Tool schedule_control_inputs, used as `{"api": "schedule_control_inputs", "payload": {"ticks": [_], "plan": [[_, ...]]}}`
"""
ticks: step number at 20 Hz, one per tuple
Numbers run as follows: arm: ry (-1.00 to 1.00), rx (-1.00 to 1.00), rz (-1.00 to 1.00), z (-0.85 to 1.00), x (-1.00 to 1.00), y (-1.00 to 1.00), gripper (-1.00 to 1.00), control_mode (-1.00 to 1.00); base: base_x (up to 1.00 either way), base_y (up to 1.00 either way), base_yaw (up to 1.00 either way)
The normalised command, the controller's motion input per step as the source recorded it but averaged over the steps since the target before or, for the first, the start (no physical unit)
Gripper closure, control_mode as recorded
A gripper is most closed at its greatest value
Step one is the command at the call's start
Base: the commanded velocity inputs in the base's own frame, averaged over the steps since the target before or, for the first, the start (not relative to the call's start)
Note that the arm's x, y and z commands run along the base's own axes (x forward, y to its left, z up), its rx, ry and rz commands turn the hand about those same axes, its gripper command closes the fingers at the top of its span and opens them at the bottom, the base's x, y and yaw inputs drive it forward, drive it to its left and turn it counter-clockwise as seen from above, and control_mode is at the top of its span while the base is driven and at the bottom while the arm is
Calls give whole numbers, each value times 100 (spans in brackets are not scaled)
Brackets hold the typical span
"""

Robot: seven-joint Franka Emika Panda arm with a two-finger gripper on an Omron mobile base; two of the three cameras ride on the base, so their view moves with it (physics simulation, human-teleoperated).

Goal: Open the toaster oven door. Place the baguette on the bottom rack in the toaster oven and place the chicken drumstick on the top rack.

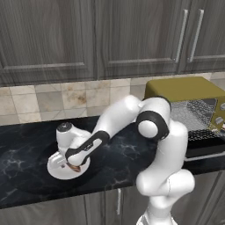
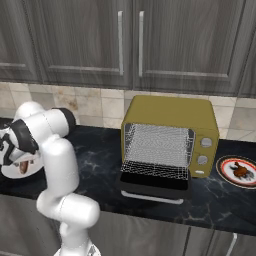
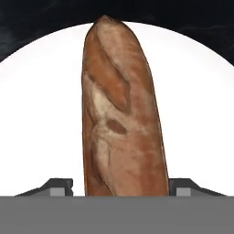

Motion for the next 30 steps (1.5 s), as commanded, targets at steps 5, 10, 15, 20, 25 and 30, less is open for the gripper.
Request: {"api": "schedule_control_inputs", "payload": {"ticks": [5, 10, 15, 20, 25, 30], "plan": [[0, -1, 0, 2, -6, 0, 100, -100, 0, 0, 0], [0, 2, 0, 35, -24, -17, 100, -100, 0, 0, 0], [-1, 12, 0, 46, -40, -40, 100, -100, 0, 0, 0], [-3, 17, 1, 39, -38, -56, 100, -100, 0, 0, 0], [-6, 14, 1, 39, -35, -61, 100, -100, 0, 0, 0], [-4, 6, 0, 44, -32, -54, 100, -100, 0, 0, 0]]}}
